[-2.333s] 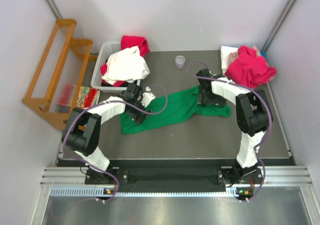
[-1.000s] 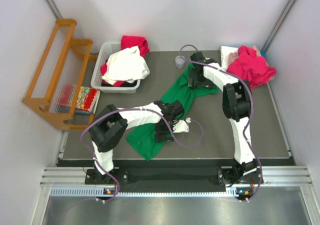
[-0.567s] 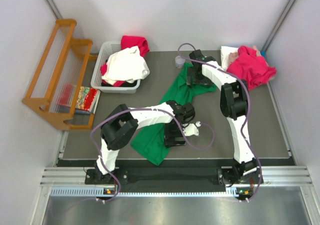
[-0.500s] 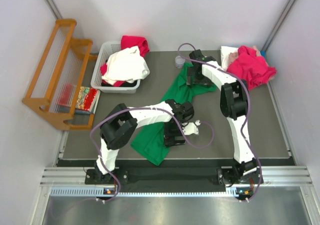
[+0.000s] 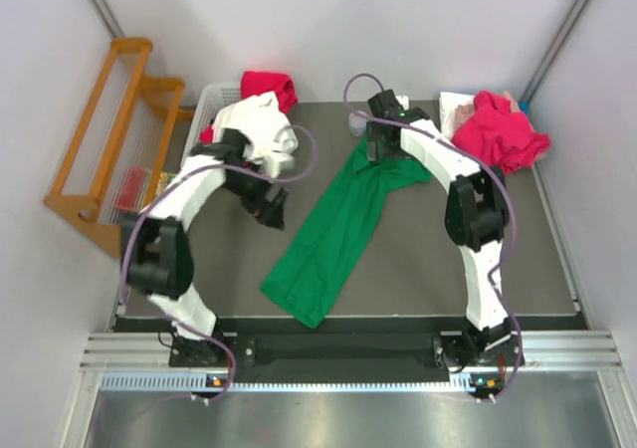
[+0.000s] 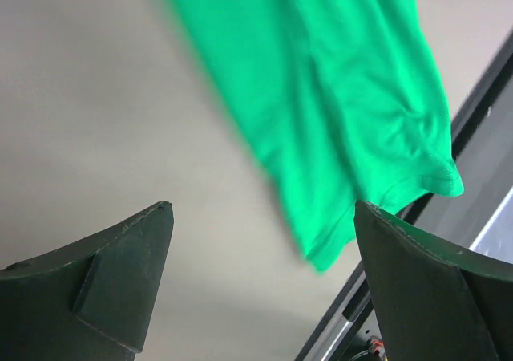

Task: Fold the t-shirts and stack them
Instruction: Fold the tshirt

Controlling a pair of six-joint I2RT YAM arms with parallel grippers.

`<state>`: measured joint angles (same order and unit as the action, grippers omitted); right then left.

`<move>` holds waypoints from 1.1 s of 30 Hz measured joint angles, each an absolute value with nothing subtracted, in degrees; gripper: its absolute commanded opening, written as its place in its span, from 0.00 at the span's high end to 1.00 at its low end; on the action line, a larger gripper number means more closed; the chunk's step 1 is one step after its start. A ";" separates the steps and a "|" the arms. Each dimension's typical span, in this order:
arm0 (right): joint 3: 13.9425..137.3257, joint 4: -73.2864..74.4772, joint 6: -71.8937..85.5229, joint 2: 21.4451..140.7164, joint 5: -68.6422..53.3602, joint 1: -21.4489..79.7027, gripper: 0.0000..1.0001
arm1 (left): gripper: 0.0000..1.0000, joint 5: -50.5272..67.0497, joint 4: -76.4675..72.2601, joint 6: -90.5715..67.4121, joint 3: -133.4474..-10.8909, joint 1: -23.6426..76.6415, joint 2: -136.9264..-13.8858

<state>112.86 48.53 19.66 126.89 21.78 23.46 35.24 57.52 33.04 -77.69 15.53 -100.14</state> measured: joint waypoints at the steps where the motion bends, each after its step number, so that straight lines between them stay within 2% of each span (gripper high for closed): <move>1: 112.73 48.58 19.35 125.27 22.87 24.36 0.00 | 0.01 36.34 57.76 33.15 -77.71 11.51 -97.14; 4: 112.44 48.38 18.31 118.65 25.61 27.81 0.00 | 0.01 38.00 60.01 33.61 -78.00 3.95 -88.71; 6: 111.48 48.05 18.04 114.13 26.30 29.78 0.00 | 0.01 38.83 61.34 33.89 -78.00 2.42 -84.60; 11: 99.07 46.24 18.13 99.31 27.40 37.50 0.00 | 0.01 41.71 63.13 33.95 -76.75 -1.26 -76.90; 14: 89.56 46.78 18.41 93.51 27.51 47.46 0.00 | 0.01 42.19 63.11 33.01 -73.28 -4.05 -74.04; 18: 80.97 48.58 19.57 93.91 26.33 62.46 0.00 | 0.01 42.17 61.19 30.13 -68.20 -5.32 -72.60; 22: 79.64 51.13 20.40 96.18 25.12 72.16 0.00 | 0.01 41.87 57.04 26.44 -64.60 -9.02 -72.49; 33: 86.15 52.69 21.26 102.32 23.16 82.24 0.00 | 0.01 38.70 51.35 19.94 -62.41 -11.88 -74.26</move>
<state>86.15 52.69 21.26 102.32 23.16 82.24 38.70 51.35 19.94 -62.41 -11.88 -74.26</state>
